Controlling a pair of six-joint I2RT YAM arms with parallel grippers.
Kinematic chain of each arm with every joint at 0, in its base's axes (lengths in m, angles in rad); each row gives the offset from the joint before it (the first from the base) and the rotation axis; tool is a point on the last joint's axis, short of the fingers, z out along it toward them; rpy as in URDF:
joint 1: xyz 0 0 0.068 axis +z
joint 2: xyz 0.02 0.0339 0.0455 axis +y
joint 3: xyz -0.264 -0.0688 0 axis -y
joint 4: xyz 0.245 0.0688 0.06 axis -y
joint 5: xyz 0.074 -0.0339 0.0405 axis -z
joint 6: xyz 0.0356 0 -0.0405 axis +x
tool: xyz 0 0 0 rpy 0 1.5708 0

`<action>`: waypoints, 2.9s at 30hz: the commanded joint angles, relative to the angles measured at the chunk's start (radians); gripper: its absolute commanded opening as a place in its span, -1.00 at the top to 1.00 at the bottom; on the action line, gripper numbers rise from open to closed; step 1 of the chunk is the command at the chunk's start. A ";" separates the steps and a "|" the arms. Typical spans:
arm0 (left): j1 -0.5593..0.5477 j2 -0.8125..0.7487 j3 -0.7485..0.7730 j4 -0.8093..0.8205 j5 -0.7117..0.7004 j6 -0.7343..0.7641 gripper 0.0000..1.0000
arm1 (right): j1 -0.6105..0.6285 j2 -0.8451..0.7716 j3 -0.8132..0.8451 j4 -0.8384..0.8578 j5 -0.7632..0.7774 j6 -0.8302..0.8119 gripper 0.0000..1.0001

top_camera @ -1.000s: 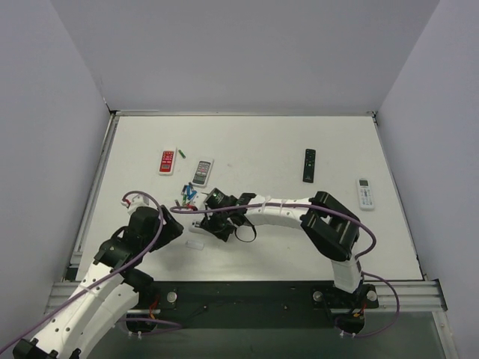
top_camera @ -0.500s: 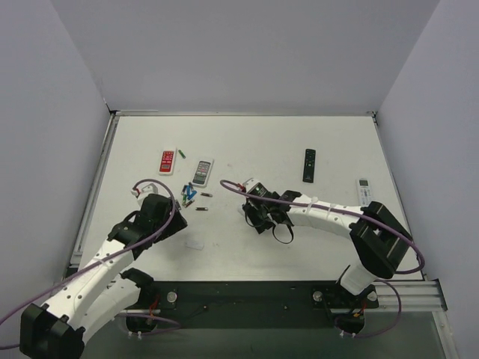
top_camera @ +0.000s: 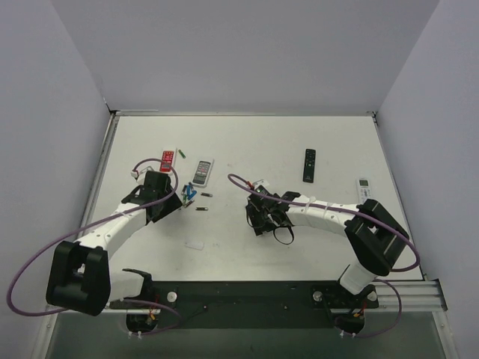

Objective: Load the batteries into the remote control
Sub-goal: Move the remote control to the center of the board, then pick up the battery from the center of the board.

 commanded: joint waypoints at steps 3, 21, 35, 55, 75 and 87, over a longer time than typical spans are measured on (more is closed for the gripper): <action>0.015 0.145 0.118 0.116 0.047 0.065 -0.32 | -0.010 -0.154 -0.043 -0.037 -0.023 0.022 -0.38; 0.013 0.352 0.190 0.135 0.022 0.139 0.23 | -0.018 -0.285 -0.094 -0.040 0.014 -0.020 -0.38; -0.022 0.075 0.109 0.086 0.088 0.208 1.00 | -0.048 -0.391 -0.034 -0.051 -0.047 -0.046 -0.37; -0.424 -0.304 -0.029 0.759 0.504 0.226 1.00 | -0.163 -0.472 0.228 -0.026 -0.531 0.193 0.03; -0.565 -0.220 0.034 0.865 0.505 0.274 1.00 | -0.202 -0.487 0.190 0.133 -0.678 0.356 0.53; -0.574 -0.214 0.024 0.905 0.459 0.249 1.00 | -0.217 -0.483 0.164 0.123 -0.698 0.362 0.58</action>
